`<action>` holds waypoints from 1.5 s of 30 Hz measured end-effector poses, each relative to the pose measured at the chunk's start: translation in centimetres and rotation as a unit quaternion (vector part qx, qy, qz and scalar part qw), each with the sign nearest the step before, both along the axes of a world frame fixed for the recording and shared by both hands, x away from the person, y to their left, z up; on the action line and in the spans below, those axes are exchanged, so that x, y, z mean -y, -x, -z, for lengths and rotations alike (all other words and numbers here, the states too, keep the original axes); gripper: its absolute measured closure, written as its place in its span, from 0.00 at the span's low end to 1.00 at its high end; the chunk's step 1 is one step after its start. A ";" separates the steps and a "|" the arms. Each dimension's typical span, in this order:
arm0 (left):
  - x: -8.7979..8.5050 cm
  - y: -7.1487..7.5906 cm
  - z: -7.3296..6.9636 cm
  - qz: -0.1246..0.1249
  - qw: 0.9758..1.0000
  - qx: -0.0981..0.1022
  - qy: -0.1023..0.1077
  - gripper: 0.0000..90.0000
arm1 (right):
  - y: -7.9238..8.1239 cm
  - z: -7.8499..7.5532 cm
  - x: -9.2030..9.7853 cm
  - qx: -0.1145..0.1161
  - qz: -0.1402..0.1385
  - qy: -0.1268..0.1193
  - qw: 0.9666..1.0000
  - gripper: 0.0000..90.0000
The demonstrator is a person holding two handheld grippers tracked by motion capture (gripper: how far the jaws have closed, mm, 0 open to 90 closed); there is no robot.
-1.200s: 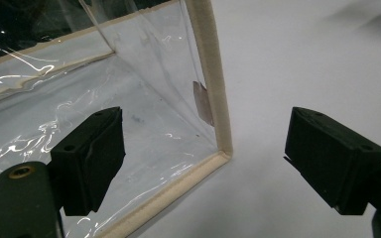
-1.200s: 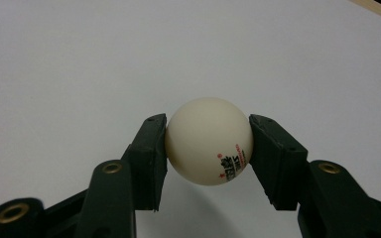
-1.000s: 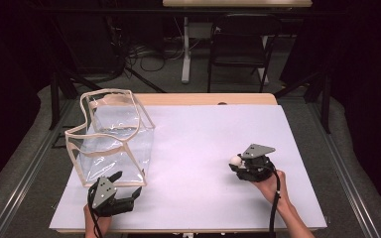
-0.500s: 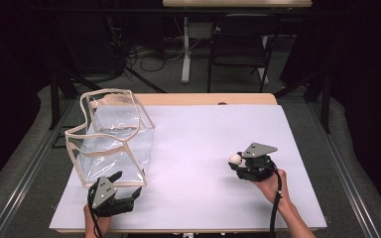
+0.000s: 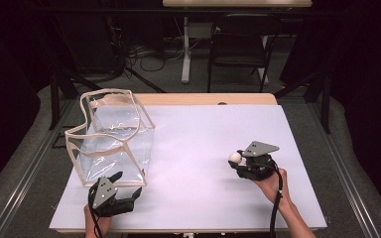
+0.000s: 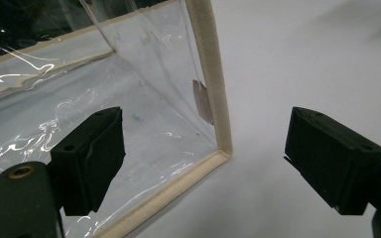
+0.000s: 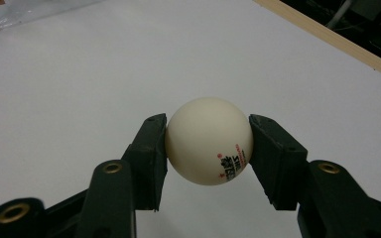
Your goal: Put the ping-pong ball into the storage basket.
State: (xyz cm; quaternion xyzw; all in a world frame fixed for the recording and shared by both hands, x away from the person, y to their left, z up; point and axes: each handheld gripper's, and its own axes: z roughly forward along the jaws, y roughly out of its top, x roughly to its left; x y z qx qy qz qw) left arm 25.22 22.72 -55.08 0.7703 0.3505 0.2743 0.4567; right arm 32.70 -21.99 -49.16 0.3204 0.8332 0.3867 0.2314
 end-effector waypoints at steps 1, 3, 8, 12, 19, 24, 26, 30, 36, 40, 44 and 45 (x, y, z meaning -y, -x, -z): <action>0.0 0.0 0.0 0.000 1.000 0.000 0.000 0.18 | 0.0 -0.1 0.0 0.000 0.001 -0.001 1.000 0.57; 0.0 0.0 0.0 0.000 1.000 0.000 0.001 0.18 | 0.0 -0.3 0.0 0.002 0.000 0.000 1.000 0.57; 0.1 0.1 0.0 0.001 1.000 0.001 0.003 0.18 | 0.0 -0.7 -0.2 0.006 -0.002 -0.003 1.000 0.57; 0.1 0.0 0.0 0.001 1.000 0.001 0.002 0.18 | -0.1 -1.2 -0.3 0.011 -0.003 -0.007 1.000 0.57; 0.1 0.0 0.0 0.001 1.000 0.000 0.001 0.18 | -0.4 -2.1 -0.6 0.021 -0.009 -0.014 1.000 0.57; 0.2 0.0 0.0 0.001 1.000 0.000 0.001 0.18 | -0.6 -2.5 -1.0 0.025 -0.012 -0.013 1.000 0.57; 0.2 0.0 0.0 0.001 1.000 0.000 0.001 0.18 | -0.7 -2.7 -1.1 0.026 -0.015 -0.014 0.999 0.57; 0.2 0.0 0.1 0.000 1.000 0.000 0.001 0.18 | -1.2 -2.9 -1.4 0.026 -0.018 -0.016 0.999 0.57; 0.2 -0.1 0.0 0.001 1.000 0.000 0.000 0.18 | -1.8 -3.3 -1.8 0.027 -0.021 -0.020 0.999 0.57; 0.2 -0.1 0.1 0.002 1.000 0.000 -0.001 0.18 | -2.2 -3.4 -2.1 0.030 -0.024 -0.019 0.999 0.57; 0.2 -0.1 0.0 0.002 1.000 0.000 -0.001 0.18 | -2.4 -3.6 -2.5 0.031 -0.026 -0.019 0.999 0.57; 0.2 -0.1 0.1 0.001 1.000 0.000 -0.001 0.18 | -2.5 -3.7 -2.6 0.034 -0.027 -0.019 0.999 0.57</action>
